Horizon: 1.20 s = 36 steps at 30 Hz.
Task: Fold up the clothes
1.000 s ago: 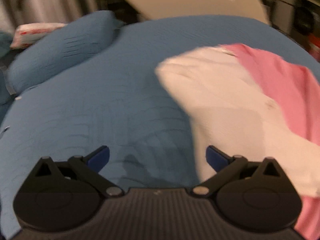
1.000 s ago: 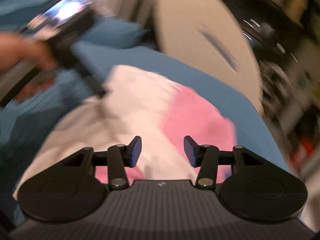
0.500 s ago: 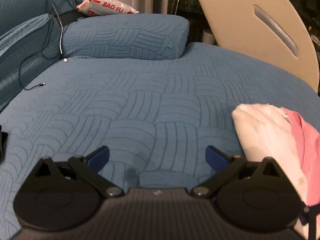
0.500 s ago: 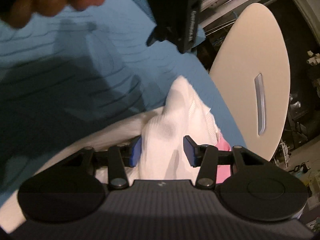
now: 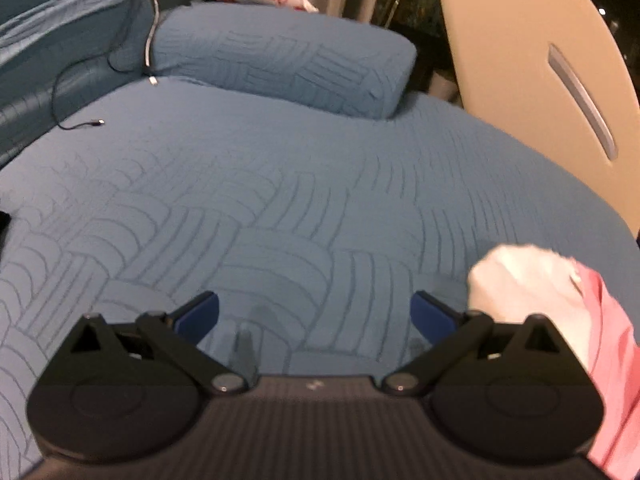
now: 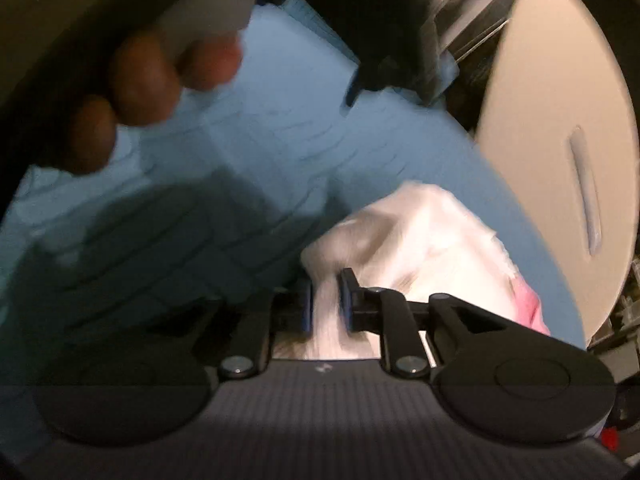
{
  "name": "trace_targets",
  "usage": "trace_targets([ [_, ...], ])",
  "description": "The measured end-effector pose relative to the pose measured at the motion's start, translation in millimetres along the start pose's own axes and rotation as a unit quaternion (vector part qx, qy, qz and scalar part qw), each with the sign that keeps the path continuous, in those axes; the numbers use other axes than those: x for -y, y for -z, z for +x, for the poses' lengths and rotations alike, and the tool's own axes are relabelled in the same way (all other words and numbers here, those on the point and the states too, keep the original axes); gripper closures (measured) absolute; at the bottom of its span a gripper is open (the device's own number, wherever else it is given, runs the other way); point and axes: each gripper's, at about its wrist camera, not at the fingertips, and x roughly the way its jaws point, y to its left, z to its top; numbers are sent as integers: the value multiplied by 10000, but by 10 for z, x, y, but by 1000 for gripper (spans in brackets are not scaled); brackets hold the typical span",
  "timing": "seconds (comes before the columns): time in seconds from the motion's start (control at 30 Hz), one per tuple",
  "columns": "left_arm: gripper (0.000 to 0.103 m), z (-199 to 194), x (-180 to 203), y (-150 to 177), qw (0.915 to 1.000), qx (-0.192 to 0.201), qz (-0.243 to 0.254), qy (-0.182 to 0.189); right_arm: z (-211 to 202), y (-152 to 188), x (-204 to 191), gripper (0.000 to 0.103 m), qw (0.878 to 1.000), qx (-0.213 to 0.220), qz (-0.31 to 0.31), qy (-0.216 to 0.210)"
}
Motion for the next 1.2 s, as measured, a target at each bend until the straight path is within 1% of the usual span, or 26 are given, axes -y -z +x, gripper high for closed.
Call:
trace_targets([
  [0.03,0,-14,14,2,10000,36,40,59,-94,18,17,66,10000,35,74,16],
  [0.1,0,-55,60,10,9995,138,142,259,-464,156,131,52,9972,372,611,228],
  [0.13,0,-77,99,26,9989,171,222,388,-610,238,181,39,9944,507,841,379],
  [0.2,0,-124,184,64,9969,233,409,630,-897,544,312,35,9822,573,1486,994],
  [0.3,0,-182,299,148,9931,325,763,834,-1031,919,486,35,9625,189,2325,1384],
  [0.33,0,-197,329,176,9916,351,867,892,-1076,1063,557,35,9520,25,2670,1497],
  [0.4,0,-201,383,238,9882,293,1004,1118,-1136,1405,833,35,9078,-266,3966,1335],
  [0.43,0,-200,409,269,9862,249,1064,1244,-1127,1466,896,35,8957,-334,4252,1259],
  [0.5,0,-195,434,317,9827,191,1117,1462,-1119,1684,1068,35,8568,-412,5024,1085],
  [0.53,0,-204,456,341,9794,147,1146,1655,-1119,1768,1092,35,8445,-386,5262,915],
  [0.57,0,-214,479,358,9759,99,1171,1841,-1136,1823,1078,35,8393,-396,5361,811],
  [0.6,0,-235,507,383,9700,21,1212,2107,-1098,1882,1102,35,8378,-471,5382,788],
  [0.67,0,-389,623,516,9420,-93,1575,2963,-1142,1944,1040,35,8405,-579,5341,703],
  [0.7,0,-474,677,597,9327,-19,1852,3094,-1134,1973,1029,35,8409,-563,5344,647],
  [0.73,0,-541,721,670,9267,60,2084,3125,-1102,2000,1038,36,8402,-524,5363,612],
  [0.8,0,-697,852,946,9103,253,2839,3001,-1136,2010,1029,43,8392,-464,5392,526],
  [0.83,0,-746,902,1058,9031,313,3130,2924,-1165,1995,1016,56,8405,-455,5377,490],
  [0.87,0,-770,965,1204,8967,416,3479,2704,-1196,1973,999,76,8425,-455,5348,460],
  [0.9,0,-793,1045,1389,8871,563,3912,2384,-1219,1978,1014,84,8439,-460,5327,450],
  [0.93,0,-820,1109,1565,8734,798,4325,2092,-1222,1985,1044,85,8442,-461,5321,448],
  [1.0,0,-880,1212,1904,8354,1379,5096,1532,-1289,1961,1044,89,8448,-425,5317,427],
  [1.03,0,-910,1236,2013,8212,1541,5309,1410,-1323,1960,1051,90,8453,-356,5312,454],
  [1.07,0,-957,1247,2117,8095,1648,5448,1441,-1367,1950,1063,90,8463,-248,5294,538],
  [1.1,0,-1014,1261,2201,8012,1731,5523,1520,-1388,1938,1101,90,8488,-130,5247,639],
  [1.17,0,-1088,1296,2265,7959,1795,5531,1683,-1453,1911,1141,90,8570,54,5088,816],
  [1.2,0,-1102,1302,2263,7971,1823,5499,1703,-1487,1912,1143,90,8611,70,5006,884],
])
